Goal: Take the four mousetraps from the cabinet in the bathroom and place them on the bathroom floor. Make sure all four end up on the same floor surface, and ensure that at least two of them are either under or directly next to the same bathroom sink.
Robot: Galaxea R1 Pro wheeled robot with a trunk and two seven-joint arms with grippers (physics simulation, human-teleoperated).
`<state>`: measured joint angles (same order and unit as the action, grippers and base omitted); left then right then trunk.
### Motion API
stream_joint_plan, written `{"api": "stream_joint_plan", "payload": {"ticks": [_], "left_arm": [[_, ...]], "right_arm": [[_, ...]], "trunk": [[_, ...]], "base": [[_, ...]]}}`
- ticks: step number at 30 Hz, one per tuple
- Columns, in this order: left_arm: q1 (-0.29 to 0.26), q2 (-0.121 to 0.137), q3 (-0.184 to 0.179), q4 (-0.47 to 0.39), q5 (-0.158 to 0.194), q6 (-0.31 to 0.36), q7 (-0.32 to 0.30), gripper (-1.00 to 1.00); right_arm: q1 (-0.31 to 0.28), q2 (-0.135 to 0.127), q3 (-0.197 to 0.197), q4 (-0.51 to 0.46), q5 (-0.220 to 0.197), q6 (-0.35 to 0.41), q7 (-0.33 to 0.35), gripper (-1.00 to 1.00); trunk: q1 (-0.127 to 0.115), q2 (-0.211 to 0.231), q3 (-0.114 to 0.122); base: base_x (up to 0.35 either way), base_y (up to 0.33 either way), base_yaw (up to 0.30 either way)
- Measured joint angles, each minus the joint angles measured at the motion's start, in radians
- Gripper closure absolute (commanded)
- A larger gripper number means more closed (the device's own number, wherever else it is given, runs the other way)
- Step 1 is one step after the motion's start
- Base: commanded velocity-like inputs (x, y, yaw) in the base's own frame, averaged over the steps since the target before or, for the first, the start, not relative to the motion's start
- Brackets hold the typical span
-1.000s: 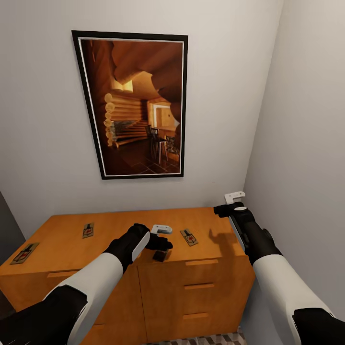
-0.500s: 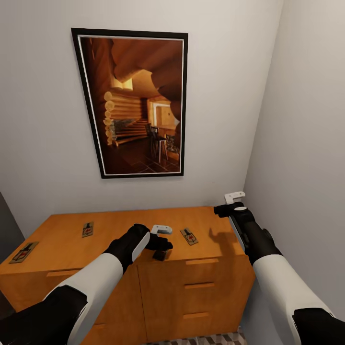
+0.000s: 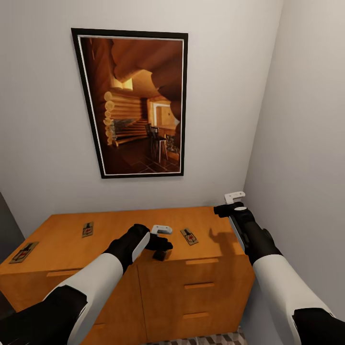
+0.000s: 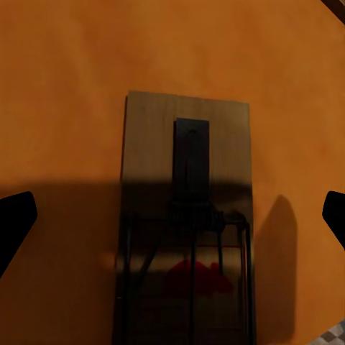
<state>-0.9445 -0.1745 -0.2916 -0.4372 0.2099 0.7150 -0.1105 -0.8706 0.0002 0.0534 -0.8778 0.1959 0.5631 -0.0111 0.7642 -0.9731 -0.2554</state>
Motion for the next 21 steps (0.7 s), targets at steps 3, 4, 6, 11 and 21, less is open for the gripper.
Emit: {"api": "stream_joint_plan", "payload": {"ticks": [3,4,6,11,21], "left_arm": [[0.0,0.0,0.0,0.0,0.0,0.0,0.0,-1.0],[0.0,0.0,0.0,0.0,0.001,0.0,0.0,-1.0],[0.0,0.0,0.0,0.0,0.001,0.001,0.001,-1.0],[0.001,0.0,0.0,-0.001,0.002,0.001,0.001,-1.0],[0.001,0.0,0.0,-0.001,0.003,0.001,0.002,-1.0]], "right_arm": [[0.0,0.0,0.0,0.0,0.0,0.0,0.0,-1.0],[0.0,0.0,0.0,0.0,0.0,0.0,0.0,-1.0],[0.0,0.0,0.0,0.0,0.0,0.0,0.0,-1.0],[0.0,0.0,0.0,0.0,0.0,0.0,0.0,-1.0],[0.0,0.0,0.0,0.0,0.0,0.0,0.0,-1.0]], "trunk": [[0.0,0.0,0.0],[0.0,0.0,0.0],[0.0,0.0,0.0],[0.0,0.0,0.0],[0.0,0.0,0.0]], "base": [[0.0,0.0,0.0],[0.0,0.0,0.0],[0.0,0.0,0.0],[0.0,0.0,0.0],[0.0,0.0,0.0]]}}
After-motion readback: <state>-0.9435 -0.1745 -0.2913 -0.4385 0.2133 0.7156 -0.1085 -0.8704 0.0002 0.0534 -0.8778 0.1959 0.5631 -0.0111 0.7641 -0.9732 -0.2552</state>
